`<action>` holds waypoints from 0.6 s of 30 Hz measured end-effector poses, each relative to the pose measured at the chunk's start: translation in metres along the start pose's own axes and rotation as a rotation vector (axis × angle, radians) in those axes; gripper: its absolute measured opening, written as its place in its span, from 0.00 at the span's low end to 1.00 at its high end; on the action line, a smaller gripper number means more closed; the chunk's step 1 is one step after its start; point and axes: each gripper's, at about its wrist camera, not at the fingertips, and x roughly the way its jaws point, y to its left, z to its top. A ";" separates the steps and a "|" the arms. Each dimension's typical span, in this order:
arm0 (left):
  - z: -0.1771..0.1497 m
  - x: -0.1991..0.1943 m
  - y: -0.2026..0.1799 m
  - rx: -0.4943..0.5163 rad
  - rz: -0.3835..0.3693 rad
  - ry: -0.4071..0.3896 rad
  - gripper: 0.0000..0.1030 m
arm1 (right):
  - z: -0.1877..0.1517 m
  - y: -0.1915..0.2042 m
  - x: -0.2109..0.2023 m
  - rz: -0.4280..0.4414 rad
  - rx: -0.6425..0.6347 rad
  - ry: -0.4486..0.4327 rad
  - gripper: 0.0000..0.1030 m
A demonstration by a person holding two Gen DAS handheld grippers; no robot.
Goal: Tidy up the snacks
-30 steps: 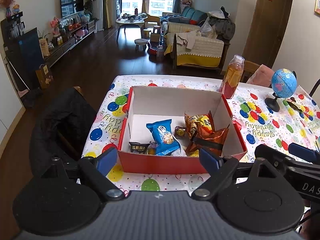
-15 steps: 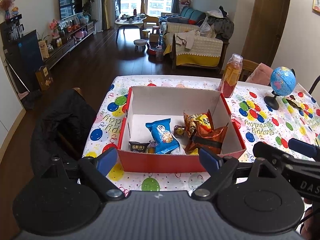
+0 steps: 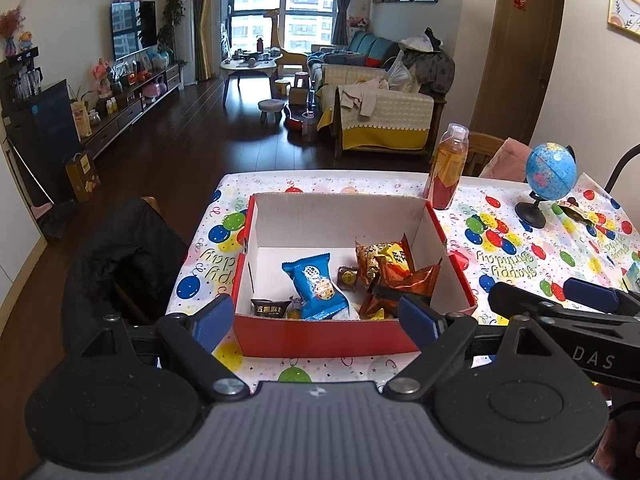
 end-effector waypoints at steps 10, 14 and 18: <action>-0.001 -0.003 0.001 -0.006 -0.010 0.004 0.87 | 0.000 0.002 -0.002 0.006 0.001 0.002 0.97; -0.002 -0.005 0.000 -0.009 -0.014 0.007 0.87 | -0.001 0.002 -0.003 0.007 0.011 0.007 0.97; -0.002 -0.005 0.000 -0.012 -0.017 0.011 0.87 | -0.001 0.002 -0.003 0.007 0.013 0.007 0.98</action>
